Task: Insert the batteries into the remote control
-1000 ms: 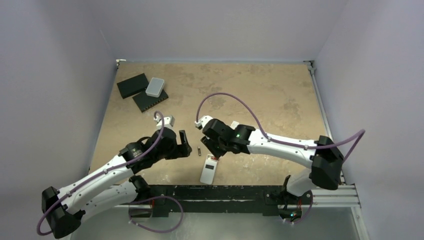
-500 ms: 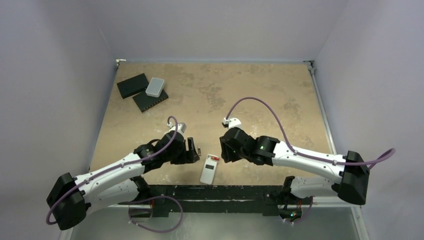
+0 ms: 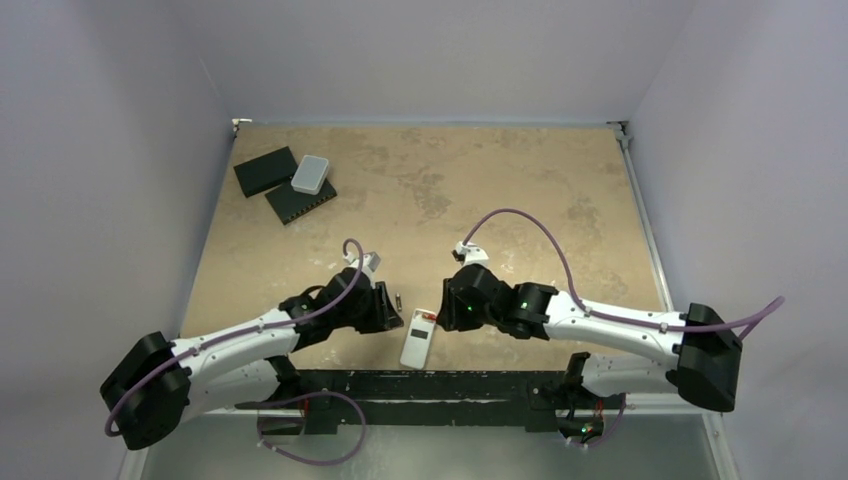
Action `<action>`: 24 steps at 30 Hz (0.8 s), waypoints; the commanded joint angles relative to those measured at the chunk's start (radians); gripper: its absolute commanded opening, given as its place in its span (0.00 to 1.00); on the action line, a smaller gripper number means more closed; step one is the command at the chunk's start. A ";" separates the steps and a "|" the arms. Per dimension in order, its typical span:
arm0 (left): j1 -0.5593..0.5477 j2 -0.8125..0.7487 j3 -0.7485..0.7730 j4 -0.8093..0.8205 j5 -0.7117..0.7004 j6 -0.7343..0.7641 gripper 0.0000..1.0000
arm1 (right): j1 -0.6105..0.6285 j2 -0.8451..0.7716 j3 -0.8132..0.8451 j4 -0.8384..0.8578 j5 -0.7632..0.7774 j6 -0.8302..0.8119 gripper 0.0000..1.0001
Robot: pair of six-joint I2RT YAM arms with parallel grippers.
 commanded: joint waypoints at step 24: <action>0.002 0.147 -0.117 0.473 0.044 -0.019 0.27 | -0.048 0.066 -0.086 0.191 -0.042 0.153 0.34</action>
